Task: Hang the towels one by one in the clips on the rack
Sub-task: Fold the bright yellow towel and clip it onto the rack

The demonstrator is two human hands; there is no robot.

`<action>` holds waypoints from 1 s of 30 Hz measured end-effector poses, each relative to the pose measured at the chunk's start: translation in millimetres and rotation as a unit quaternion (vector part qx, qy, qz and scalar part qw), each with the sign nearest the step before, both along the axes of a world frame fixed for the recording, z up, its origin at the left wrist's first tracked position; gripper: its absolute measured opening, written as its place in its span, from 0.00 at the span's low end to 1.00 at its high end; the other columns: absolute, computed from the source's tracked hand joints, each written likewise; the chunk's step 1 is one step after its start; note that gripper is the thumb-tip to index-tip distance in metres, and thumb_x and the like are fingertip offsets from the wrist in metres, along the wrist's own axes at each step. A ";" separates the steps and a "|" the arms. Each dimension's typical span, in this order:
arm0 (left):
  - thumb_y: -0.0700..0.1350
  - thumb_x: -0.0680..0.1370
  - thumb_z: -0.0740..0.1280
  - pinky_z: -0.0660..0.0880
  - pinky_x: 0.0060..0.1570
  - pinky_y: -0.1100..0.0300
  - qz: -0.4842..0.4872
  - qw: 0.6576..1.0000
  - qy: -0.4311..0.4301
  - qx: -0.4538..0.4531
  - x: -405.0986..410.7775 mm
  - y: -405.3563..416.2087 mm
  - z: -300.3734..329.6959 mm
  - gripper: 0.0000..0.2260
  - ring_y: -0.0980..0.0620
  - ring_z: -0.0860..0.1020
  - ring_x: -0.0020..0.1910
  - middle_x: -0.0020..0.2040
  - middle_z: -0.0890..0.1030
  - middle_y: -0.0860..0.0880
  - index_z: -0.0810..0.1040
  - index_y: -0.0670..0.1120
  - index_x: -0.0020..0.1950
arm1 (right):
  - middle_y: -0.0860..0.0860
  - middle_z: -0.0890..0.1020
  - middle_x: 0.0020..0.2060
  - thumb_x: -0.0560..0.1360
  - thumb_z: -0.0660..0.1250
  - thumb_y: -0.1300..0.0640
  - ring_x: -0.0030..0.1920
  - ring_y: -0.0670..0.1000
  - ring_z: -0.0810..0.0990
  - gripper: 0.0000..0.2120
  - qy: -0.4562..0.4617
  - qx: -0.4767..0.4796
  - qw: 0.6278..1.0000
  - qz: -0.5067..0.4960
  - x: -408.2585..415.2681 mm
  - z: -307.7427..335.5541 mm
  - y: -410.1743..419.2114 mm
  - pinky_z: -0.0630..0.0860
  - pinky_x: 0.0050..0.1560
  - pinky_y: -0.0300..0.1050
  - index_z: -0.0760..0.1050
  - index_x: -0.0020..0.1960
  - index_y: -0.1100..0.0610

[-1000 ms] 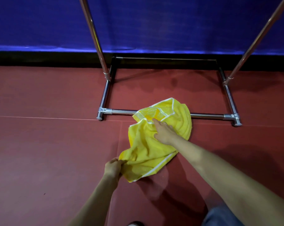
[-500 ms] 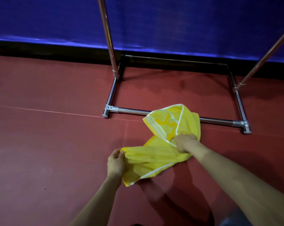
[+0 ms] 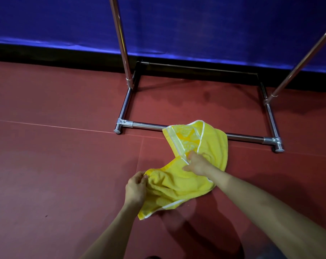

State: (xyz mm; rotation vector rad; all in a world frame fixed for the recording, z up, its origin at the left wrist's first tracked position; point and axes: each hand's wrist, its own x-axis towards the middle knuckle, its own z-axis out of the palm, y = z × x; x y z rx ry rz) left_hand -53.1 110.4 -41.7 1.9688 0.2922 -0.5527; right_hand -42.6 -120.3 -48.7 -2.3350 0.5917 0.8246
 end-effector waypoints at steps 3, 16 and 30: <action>0.41 0.78 0.64 0.74 0.48 0.53 -0.006 1.000 0.001 0.001 0.7 -0.7 3.6 0.07 0.49 0.78 0.42 0.40 0.82 0.49 0.81 0.47 0.44 | 0.52 0.72 0.33 0.74 0.67 0.60 0.39 0.53 0.72 0.13 -0.012 0.023 1.000 -0.016 1.2 -2.2 -3.9 0.62 0.31 0.44 0.66 0.34 0.57; 0.46 0.72 0.72 0.64 0.32 0.61 -0.102 0.989 -0.004 0.106 -0.4 -15.2 6.7 0.10 0.49 0.71 0.35 0.34 0.74 0.48 0.74 0.45 0.37 | 0.58 0.83 0.44 0.69 0.75 0.59 0.45 0.54 0.82 0.14 -0.130 0.300 0.882 -0.339 2.2 25.4 -38.4 0.77 0.50 0.47 0.79 0.51 0.65; 0.46 0.80 0.61 0.71 0.51 0.49 -0.011 0.989 -0.091 0.117 56.7 -70.1 125.6 0.14 0.35 0.76 0.55 0.52 0.80 0.33 0.78 0.36 0.55 | 0.52 0.72 0.31 0.78 0.62 0.66 0.27 0.42 0.68 0.12 -0.360 0.252 0.794 -0.420 -10.0 132.3 -43.4 0.64 0.32 0.43 0.69 0.38 0.55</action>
